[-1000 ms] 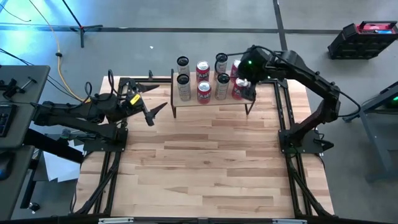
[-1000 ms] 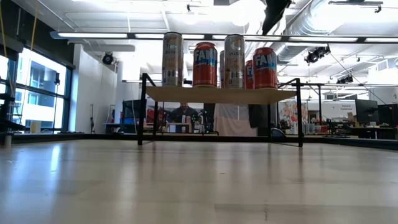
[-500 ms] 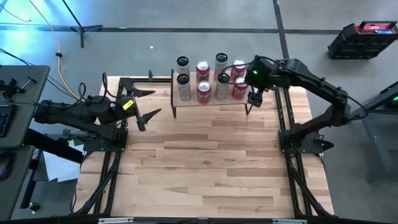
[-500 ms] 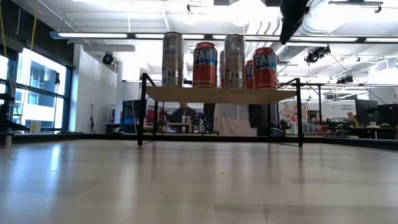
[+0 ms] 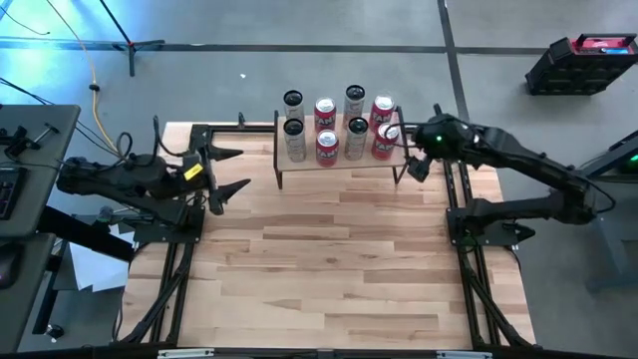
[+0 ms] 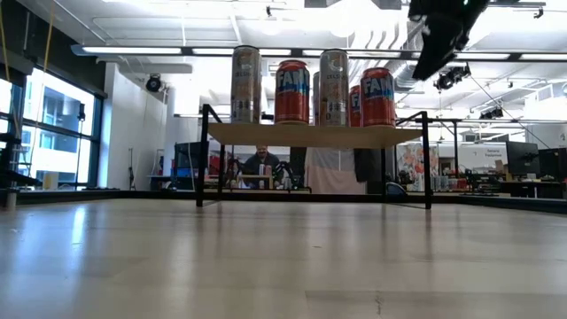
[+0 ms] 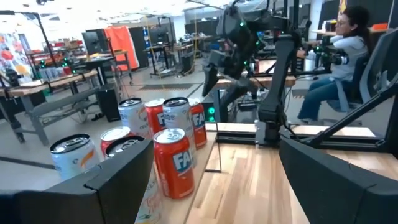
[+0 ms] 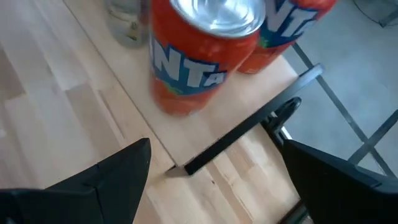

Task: Place canned beverage on shelf
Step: Return to Home Position

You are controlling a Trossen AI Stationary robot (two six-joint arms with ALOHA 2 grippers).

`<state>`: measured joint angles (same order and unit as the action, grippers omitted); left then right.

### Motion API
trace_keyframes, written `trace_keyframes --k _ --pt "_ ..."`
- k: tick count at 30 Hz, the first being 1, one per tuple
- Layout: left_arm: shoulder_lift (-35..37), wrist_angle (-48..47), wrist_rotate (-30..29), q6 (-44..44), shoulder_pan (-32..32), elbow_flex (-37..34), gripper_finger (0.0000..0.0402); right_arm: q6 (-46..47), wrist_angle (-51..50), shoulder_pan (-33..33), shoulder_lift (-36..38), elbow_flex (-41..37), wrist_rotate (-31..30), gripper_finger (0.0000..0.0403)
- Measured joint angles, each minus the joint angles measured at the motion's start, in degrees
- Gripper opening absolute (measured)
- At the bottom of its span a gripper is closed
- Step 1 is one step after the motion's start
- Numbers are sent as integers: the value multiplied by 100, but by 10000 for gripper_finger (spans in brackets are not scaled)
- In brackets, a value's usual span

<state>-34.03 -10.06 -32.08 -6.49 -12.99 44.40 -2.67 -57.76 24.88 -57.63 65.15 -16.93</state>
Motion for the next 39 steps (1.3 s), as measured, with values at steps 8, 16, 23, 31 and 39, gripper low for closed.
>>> trace_keyframes --k 8,16,23,31,39 --pt "-249 237 3 40 0 0 340 -378 1048 144 -195 -624 209 350" --pt "-261 322 103 39 2 0 340 -379 1371 144 -186 -598 216 350" --pt "-261 441 324 41 2 0 340 -375 1558 144 -188 -598 573 350" --pt "-280 549 584 91 2 0 340 -272 1595 144 -188 -598 405 350" --pt "-254 1180 1210 -271 8 7 340 -93 1158 -52 450 -598 311 350"
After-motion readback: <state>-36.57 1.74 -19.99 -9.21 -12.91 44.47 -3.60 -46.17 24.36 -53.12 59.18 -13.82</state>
